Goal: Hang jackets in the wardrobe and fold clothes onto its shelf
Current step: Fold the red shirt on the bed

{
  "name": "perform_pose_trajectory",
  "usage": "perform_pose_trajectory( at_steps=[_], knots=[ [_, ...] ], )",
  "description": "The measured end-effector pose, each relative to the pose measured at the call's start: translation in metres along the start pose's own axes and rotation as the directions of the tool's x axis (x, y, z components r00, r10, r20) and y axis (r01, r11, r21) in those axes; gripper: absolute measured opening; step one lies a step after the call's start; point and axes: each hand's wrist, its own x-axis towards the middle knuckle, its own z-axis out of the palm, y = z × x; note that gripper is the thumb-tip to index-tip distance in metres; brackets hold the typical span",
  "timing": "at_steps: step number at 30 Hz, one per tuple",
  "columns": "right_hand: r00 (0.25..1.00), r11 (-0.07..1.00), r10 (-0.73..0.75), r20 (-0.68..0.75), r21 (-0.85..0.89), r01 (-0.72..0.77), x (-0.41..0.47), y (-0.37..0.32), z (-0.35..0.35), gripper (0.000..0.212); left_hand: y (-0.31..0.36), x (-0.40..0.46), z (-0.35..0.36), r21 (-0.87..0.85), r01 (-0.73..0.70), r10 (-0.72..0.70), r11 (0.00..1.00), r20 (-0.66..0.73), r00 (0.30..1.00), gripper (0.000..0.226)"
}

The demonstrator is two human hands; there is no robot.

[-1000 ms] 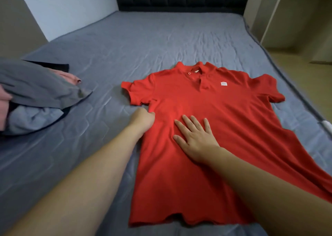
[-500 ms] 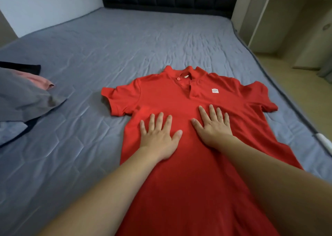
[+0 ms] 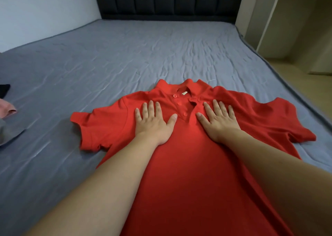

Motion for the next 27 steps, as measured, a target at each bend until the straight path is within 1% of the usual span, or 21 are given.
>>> perform_pose_trajectory(
  at_steps=[3,5,7,9,11,13,14,15,16,17,18,19,20,21,22,23,24,25,26,27],
  knots=[
    [1.0,0.999,-0.005,-0.024,0.043,0.006,0.036,0.005,0.002,0.075,0.009,0.046,0.003,-0.043,0.038,-0.041,0.998,-0.068,0.997,0.089],
    [0.996,0.995,0.0,-0.093,0.096,0.009,0.058,0.008,0.004,0.063,0.016,0.075,0.004,-0.07,0.082,-0.091,0.994,-0.141,0.986,0.085],
    [0.981,0.988,-0.001,-0.196,0.148,0.031,0.077,0.012,0.007,0.051,0.019,0.097,0.004,-0.079,0.125,-0.143,0.989,-0.29,0.946,0.073],
    [0.957,0.978,0.009,-0.29,0.201,0.052,0.095,0.014,0.007,0.045,0.019,0.113,0.003,-0.079,0.138,-0.158,0.987,-0.425,0.891,0.053],
    [0.945,0.963,0.055,-0.322,0.266,0.035,0.11,0.013,0.005,0.054,0.019,0.125,0.002,-0.085,0.133,-0.158,0.987,-0.469,0.869,0.042],
    [0.953,0.935,0.123,-0.277,0.355,-0.018,0.122,0.013,0.001,0.068,0.018,0.132,0.002,-0.138,0.126,-0.178,0.982,-0.484,0.857,0.039],
    [0.959,0.901,0.154,-0.237,0.433,-0.038,0.125,0.014,-0.003,0.071,0.017,0.134,0.003,-0.178,0.117,-0.191,0.977,-0.492,0.85,0.038],
    [0.966,0.827,0.176,-0.189,0.561,-0.041,0.125,0.015,-0.005,0.07,0.015,0.135,0.004,-0.213,0.1,-0.196,0.972,-0.497,0.845,0.034],
    [0.975,0.704,0.174,-0.138,0.71,-0.025,0.123,0.016,-0.007,0.064,0.013,0.137,0.005,-0.265,0.072,-0.2,0.962,-0.496,0.845,0.029],
    [0.982,0.553,0.154,-0.111,0.833,0.008,0.119,0.018,-0.006,0.055,0.01,0.136,0.006,-0.356,0.025,-0.206,0.934,-0.482,0.851,0.024],
    [0.981,0.435,0.149,-0.126,0.899,0.05,0.115,0.019,-0.005,0.047,0.008,0.135,0.005,-0.513,-0.039,-0.231,0.858,-0.45,0.862,0.022],
    [0.973,0.391,0.157,-0.171,0.915,0.098,0.108,0.02,-0.006,0.042,0.007,0.133,0.001,-0.702,-0.094,-0.258,0.706,-0.378,0.889,0.022],
    [0.956,0.407,0.167,-0.242,0.9,0.157,0.101,0.019,-0.007,0.036,0.006,0.129,-0.002,-0.864,-0.124,-0.267,0.488,-0.283,0.921,0.028],
    [0.922,0.477,0.177,-0.346,0.849,0.227,0.093,0.018,-0.008,0.03,0.005,0.124,-0.004,-0.946,-0.146,-0.265,0.288,-0.225,0.938,0.036],
    [0.866,0.588,0.161,-0.474,0.75,0.302,0.087,0.017,-0.009,0.024,0.004,0.118,-0.005,-0.972,-0.162,-0.262,0.169,-0.202,0.943,0.042],
    [0.803,0.711,0.106,-0.586,0.61,0.351,0.081,0.016,-0.009,0.02,0.004,0.11,-0.006,-0.973,-0.185,-0.234,0.139,-0.214,0.948,0.043],
    [0.76,0.806,0.043,-0.648,0.472,0.357,0.075,0.016,-0.008,0.02,0.004,0.099,-0.007,-0.95,-0.223,-0.205,0.217,-0.268,0.941,0.042],
    [0.755,0.864,0.001,-0.656,0.381,0.33,0.069,0.016,-0.009,0.021,0.003,0.09,-0.005,-0.889,-0.278,-0.175,0.364,-0.358,0.917,0.039],
    [0.777,0.89,-0.018,-0.629,0.344,0.299,0.064,0.017,-0.012,0.023,0.0,0.081,-0.001,-0.785,-0.315,-0.142,0.534,-0.45,0.882,0.036],
    [0.808,0.898,-0.023,-0.589,0.342,0.276,0.057,0.018,-0.016,0.024,-0.004,0.07,0.003,-0.673,-0.325,-0.11,0.664,-0.518,0.849,0.032]
  ],
)
